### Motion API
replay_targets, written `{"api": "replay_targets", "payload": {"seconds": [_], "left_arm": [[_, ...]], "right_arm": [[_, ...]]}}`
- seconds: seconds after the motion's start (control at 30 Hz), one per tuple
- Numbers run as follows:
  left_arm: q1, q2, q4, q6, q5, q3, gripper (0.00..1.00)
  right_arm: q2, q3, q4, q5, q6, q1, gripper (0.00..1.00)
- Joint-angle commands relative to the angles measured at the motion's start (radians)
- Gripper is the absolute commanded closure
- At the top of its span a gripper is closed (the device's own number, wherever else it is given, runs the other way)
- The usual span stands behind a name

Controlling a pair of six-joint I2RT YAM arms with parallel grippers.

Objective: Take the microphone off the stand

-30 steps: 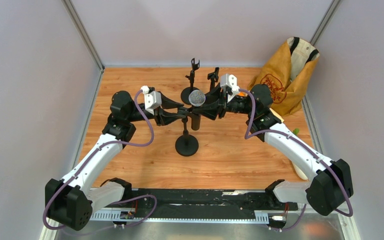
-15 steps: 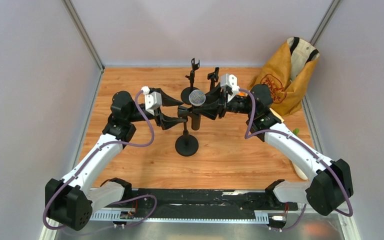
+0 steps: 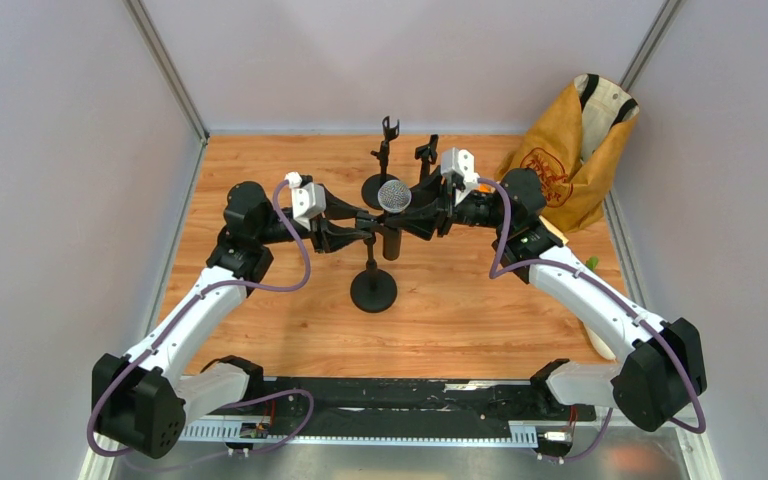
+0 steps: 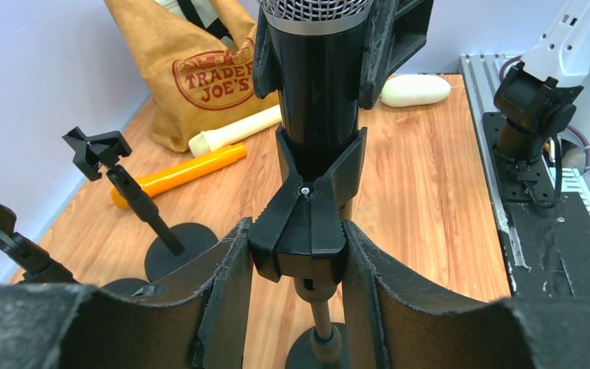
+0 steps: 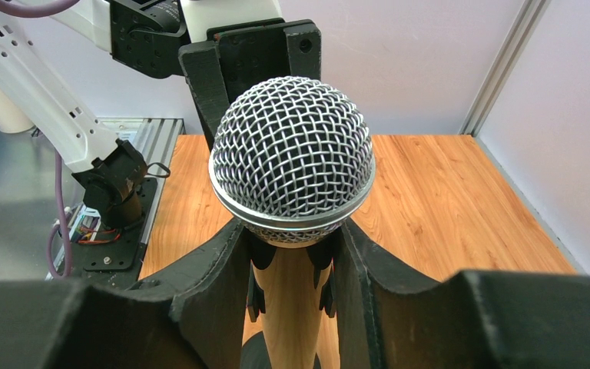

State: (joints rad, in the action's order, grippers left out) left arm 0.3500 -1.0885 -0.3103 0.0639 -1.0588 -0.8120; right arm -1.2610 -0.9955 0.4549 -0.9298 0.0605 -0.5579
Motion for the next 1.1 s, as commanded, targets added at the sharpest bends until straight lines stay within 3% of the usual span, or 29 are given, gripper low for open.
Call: {"api": "replay_targets", "payload": {"seconds": [0.0,0.17,0.23,0.33,0.47,0.8,0.87,0.93,0.97,1.07], "left_arm": [[-0.001,0.005,-0.016,0.015,-0.014,0.002,0.68],[-0.001,0.007,-0.019,0.014,-0.014,0.006,0.74],[0.0,0.007,-0.022,0.014,-0.013,0.008,0.66],[0.0,0.006,-0.027,0.011,-0.015,0.01,0.4],[-0.002,0.006,-0.034,0.007,-0.017,0.016,0.28],[0.002,0.004,-0.047,-0.001,-0.017,0.019,0.26],[0.002,0.003,-0.057,-0.012,-0.016,0.018,0.33],[0.004,0.0,-0.079,-0.03,-0.015,0.019,0.63],[0.003,-0.002,-0.084,-0.04,-0.013,0.019,0.88],[0.004,-0.002,-0.097,-0.052,-0.003,0.024,0.99]], "right_arm": [[0.022,0.0,0.029,-0.022,-0.009,-0.005,0.83],[0.023,0.001,0.028,-0.021,-0.01,-0.005,0.83],[0.025,0.0,0.029,-0.02,-0.009,-0.005,0.83],[0.027,0.001,0.028,-0.023,-0.01,-0.005,0.83],[0.029,0.001,0.025,-0.023,-0.011,-0.005,0.83],[0.032,0.003,0.025,-0.027,-0.014,-0.005,0.83],[0.031,0.003,0.024,-0.029,-0.014,-0.005,0.83],[0.031,0.002,0.024,-0.029,-0.017,-0.005,0.83],[0.031,0.002,0.02,-0.027,-0.021,-0.005,0.83],[0.035,-0.004,0.0,-0.021,-0.04,-0.004,0.83]]}}
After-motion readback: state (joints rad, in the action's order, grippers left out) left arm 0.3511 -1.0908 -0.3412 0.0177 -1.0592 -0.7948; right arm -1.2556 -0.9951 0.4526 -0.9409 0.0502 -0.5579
